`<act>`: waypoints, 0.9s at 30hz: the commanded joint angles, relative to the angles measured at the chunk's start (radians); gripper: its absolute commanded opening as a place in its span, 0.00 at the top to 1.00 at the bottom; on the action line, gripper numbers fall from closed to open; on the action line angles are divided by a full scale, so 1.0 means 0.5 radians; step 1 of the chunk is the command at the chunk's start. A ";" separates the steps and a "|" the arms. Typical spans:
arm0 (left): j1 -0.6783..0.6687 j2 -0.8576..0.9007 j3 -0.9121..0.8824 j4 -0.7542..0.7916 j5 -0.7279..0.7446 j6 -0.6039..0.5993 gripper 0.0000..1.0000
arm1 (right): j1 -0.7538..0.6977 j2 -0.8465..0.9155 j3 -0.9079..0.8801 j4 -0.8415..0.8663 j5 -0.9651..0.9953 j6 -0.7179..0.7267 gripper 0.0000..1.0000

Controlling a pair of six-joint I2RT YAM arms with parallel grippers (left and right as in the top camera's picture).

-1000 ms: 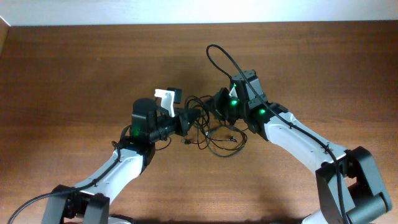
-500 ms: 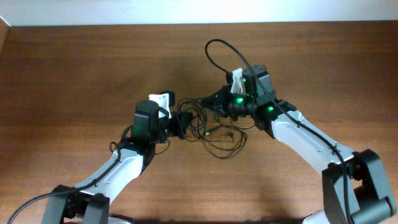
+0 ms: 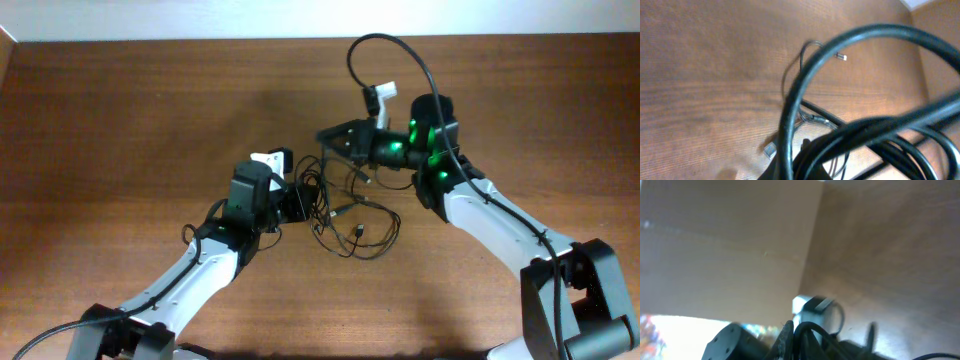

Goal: Untangle cables

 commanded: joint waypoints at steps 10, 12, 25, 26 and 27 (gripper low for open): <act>0.026 -0.004 -0.095 -0.127 0.391 0.500 1.00 | -0.781 -0.072 0.066 -0.877 0.672 -0.563 0.96; 0.069 -0.048 -0.095 0.028 0.390 0.489 1.00 | -0.809 -0.072 0.066 -1.150 0.648 -0.640 0.93; 0.096 -0.077 -0.095 0.379 0.377 0.388 1.00 | -0.806 -0.072 0.066 -2.054 0.476 -0.697 0.75; 0.096 -0.079 -0.091 0.377 0.378 0.372 1.00 | -0.806 -0.072 0.066 -2.050 0.346 -0.774 0.79; 0.096 -0.079 -0.085 0.378 0.378 0.330 1.00 | -0.806 -0.072 0.066 -2.055 0.216 -0.865 0.81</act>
